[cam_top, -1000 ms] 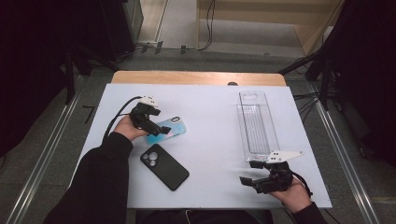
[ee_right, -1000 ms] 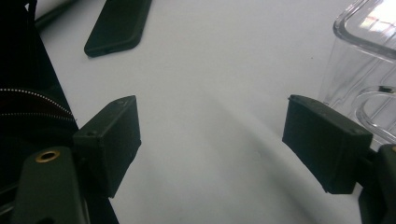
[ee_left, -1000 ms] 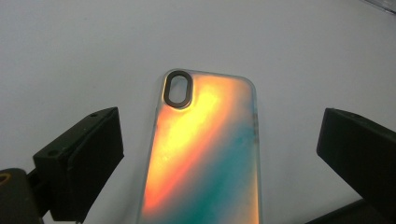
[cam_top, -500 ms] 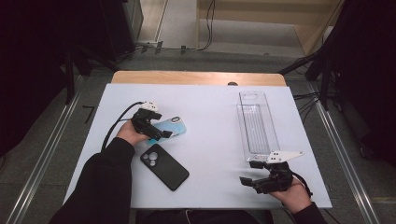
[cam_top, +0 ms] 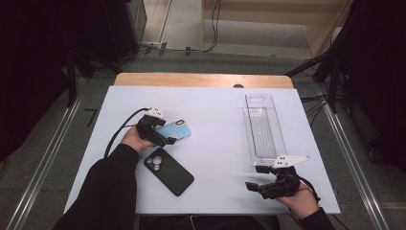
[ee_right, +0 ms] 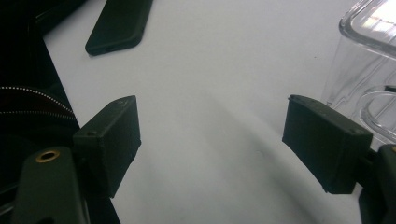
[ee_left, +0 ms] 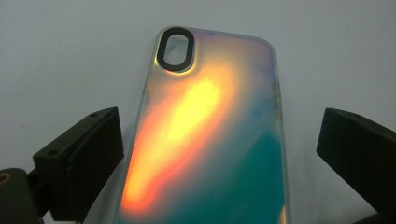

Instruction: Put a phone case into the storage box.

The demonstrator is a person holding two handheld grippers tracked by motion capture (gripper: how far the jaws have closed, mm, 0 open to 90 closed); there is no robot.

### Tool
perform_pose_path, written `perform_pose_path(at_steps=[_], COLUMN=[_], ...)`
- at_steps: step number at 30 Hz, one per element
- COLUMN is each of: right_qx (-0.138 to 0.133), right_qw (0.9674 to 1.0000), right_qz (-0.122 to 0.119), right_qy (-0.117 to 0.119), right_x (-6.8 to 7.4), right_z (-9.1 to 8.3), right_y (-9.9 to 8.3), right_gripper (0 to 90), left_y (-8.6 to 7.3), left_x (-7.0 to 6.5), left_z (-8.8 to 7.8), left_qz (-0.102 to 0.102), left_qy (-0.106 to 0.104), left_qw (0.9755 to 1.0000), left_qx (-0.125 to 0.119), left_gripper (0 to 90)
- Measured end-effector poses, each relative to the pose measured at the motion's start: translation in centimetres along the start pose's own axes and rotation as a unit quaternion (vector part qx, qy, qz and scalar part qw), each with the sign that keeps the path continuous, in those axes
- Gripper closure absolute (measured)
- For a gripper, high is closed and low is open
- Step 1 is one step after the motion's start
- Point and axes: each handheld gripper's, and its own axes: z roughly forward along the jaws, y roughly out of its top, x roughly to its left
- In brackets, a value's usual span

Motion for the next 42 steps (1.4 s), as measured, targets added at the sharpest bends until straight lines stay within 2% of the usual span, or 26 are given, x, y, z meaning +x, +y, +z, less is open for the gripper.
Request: perform_pose_path(at_steps=[3,14,17,20,22,35,42], right_qx=[0.000,0.000,0.002,0.002,0.001,0.001,0.002], right_qw=[1.0000,1.0000,1.0000,1.0000,1.0000,1.0000,1.0000], right_qz=[-0.001,-0.001,-0.001,-0.001,-0.001,-0.002,-0.002], right_qy=[0.000,0.000,-0.001,0.000,-0.001,-0.001,-0.001], right_x=[0.00,0.08,0.13,0.14,0.13,0.16,0.15], right_z=[-0.02,-0.04,-0.08,-0.09,-0.10,-0.08,-0.07], right_y=[-0.01,-0.06,-0.07,-0.07,-0.09,-0.11,-0.10], right_gripper=[17.2,17.2,17.2,17.2,17.2,17.2,17.2], left_y=[-0.12,-0.47,-0.70,-0.73,-0.71,-0.76,-0.85], left_x=[0.05,-0.30,-0.45,-0.64,-0.83,-0.89,-0.92], left_z=[0.26,0.59,0.67,0.79,0.86,0.86,0.67], left_qz=[0.003,0.018,0.032,0.035,0.044,0.045,0.043], left_qy=[0.002,0.023,0.032,0.037,0.045,0.048,0.049], left_qw=[1.0000,0.9996,0.9990,0.9987,0.9980,0.9978,0.9979], left_qx=[0.007,-0.001,-0.004,-0.005,0.001,-0.001,-0.005], left_gripper=[1.2,1.3,1.3,1.3,1.3,1.5,4.9])
